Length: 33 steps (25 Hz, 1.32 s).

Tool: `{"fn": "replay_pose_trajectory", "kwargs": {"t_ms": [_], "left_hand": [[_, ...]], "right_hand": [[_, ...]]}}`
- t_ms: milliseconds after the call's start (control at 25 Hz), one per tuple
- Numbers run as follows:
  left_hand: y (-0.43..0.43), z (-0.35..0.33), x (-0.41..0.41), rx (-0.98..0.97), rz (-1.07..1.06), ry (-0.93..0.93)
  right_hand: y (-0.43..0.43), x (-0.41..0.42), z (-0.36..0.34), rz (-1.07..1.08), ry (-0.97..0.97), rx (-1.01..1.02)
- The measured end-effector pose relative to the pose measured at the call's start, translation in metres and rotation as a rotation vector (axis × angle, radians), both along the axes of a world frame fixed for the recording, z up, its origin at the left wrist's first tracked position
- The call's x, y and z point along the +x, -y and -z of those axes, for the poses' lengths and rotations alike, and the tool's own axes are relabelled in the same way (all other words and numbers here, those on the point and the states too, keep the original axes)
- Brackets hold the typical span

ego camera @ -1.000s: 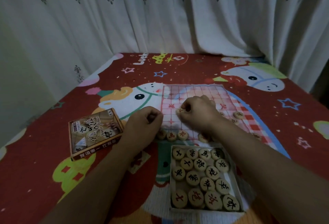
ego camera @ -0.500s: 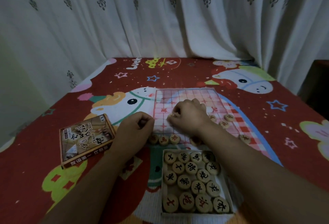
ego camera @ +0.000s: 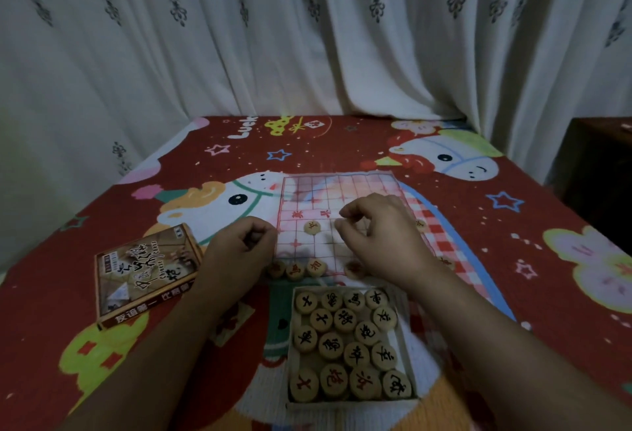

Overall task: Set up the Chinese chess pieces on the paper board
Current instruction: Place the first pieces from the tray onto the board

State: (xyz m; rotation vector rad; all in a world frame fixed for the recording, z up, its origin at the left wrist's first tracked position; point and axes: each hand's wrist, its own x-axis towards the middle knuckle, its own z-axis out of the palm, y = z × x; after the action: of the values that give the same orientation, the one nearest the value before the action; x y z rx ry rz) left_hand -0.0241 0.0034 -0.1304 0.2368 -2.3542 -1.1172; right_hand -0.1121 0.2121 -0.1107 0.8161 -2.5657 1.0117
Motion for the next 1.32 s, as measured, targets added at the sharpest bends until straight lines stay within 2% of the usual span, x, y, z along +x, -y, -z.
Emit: {"fn": "replay_pose_trajectory", "kwargs": {"t_ms": [480, 560, 640, 760, 880, 1160, 1320], "left_hand": [[-0.024, -0.012, 0.014, 0.034, 0.064, -0.034], [-0.029, -0.017, 0.017, 0.044, 0.112, -0.028], [-0.033, -0.022, 0.023, 0.014, 0.229, 0.065], [-0.039, -0.019, 0.038, -0.116, 0.381, 0.172], [-0.039, -0.013, 0.050, -0.271, 0.407, 0.123], [-0.041, -0.005, 0.080, -0.242, 0.425, 0.069], [-0.040, -0.018, 0.092, -0.255, 0.594, 0.157]], "right_hand": [[-0.037, 0.043, 0.017, -0.082, 0.034, -0.185], [-0.042, 0.046, 0.017, -0.104, 0.052, -0.210], [-0.047, 0.051, 0.018, -0.149, 0.101, -0.228], [-0.053, 0.058, 0.020, -0.236, 0.137, -0.159], [-0.055, 0.067, 0.018, -0.309, 0.171, -0.091], [-0.064, 0.086, 0.014, -0.511, 0.210, 0.201], [-0.061, 0.094, 0.008, -0.567, 0.218, 0.296]]}}
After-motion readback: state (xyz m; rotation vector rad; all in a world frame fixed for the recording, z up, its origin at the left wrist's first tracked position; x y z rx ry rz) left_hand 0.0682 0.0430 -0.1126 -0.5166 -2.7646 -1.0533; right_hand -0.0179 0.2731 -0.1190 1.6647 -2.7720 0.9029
